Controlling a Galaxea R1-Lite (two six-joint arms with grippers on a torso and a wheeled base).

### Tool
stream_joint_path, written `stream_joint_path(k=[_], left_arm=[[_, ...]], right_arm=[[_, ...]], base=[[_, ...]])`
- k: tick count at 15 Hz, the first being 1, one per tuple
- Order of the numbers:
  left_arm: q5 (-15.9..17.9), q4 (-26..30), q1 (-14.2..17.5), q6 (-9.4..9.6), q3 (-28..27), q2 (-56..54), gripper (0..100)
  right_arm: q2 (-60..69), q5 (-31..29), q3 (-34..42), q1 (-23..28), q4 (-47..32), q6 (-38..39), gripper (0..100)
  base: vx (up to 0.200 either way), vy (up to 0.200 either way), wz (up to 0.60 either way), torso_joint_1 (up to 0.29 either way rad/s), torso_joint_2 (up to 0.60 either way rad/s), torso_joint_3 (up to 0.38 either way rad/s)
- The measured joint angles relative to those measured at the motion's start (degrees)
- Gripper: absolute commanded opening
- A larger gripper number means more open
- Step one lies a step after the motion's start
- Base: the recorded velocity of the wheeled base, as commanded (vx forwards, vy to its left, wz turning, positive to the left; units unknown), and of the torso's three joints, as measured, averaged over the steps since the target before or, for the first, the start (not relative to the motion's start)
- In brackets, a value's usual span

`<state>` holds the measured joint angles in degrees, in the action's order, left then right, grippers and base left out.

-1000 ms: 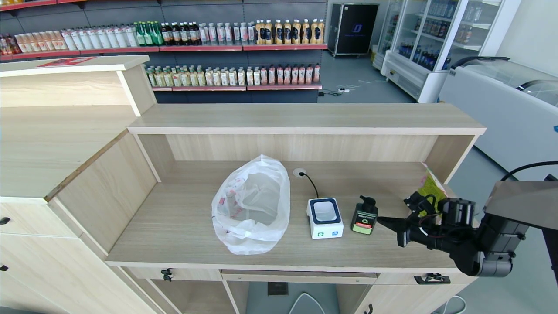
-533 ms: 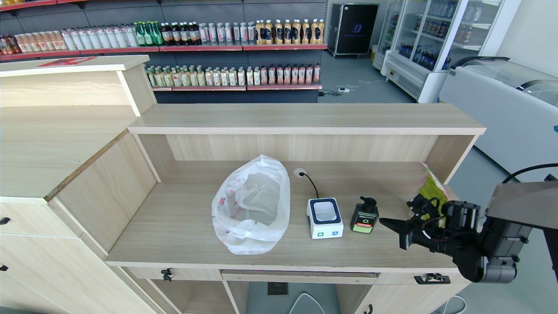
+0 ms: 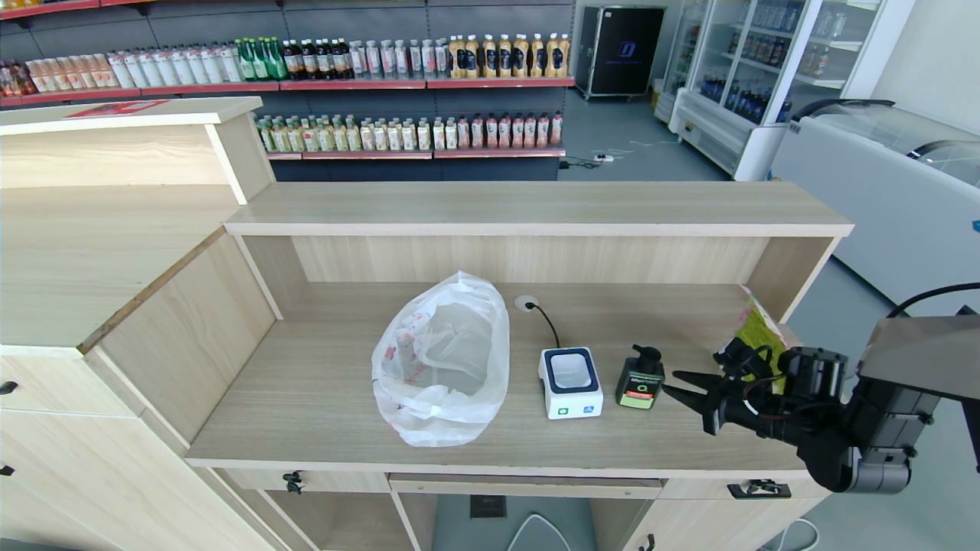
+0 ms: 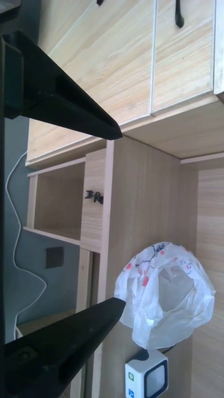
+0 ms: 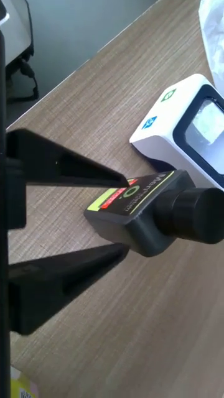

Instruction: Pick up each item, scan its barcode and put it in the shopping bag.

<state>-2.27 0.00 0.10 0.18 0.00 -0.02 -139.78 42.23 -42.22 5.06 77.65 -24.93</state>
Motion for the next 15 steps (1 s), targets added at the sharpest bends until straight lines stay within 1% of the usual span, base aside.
stream_joint_path(k=[2,7,12,15], left_arm=[[0.0,0.0,-0.05,0.0,0.0,0.0,100],[0.0,0.0,-0.02,-0.02,0.0,0.0,100],[0.0,0.0,-0.05,0.0,0.0,0.0,100],[0.0,0.0,-0.05,0.0,0.0,0.0,100]], right_arm=[[0.06,-0.13,-1.08,0.09,-0.33,0.13,100],[-3.08,0.28,-7.91,-0.11,-3.02,0.6,100],[-7.58,6.29,-12.56,-1.12,-3.16,1.23,100],[-9.59,7.03,-14.81,-2.01,-3.23,1.32,100]], base=[[0.0,0.0,0.0,0.0,0.0,0.0],[0.0,0.0,0.0,0.0,0.0,0.0],[0.0,0.0,0.0,0.0,0.0,0.0],[0.0,0.0,0.0,0.0,0.0,0.0]])
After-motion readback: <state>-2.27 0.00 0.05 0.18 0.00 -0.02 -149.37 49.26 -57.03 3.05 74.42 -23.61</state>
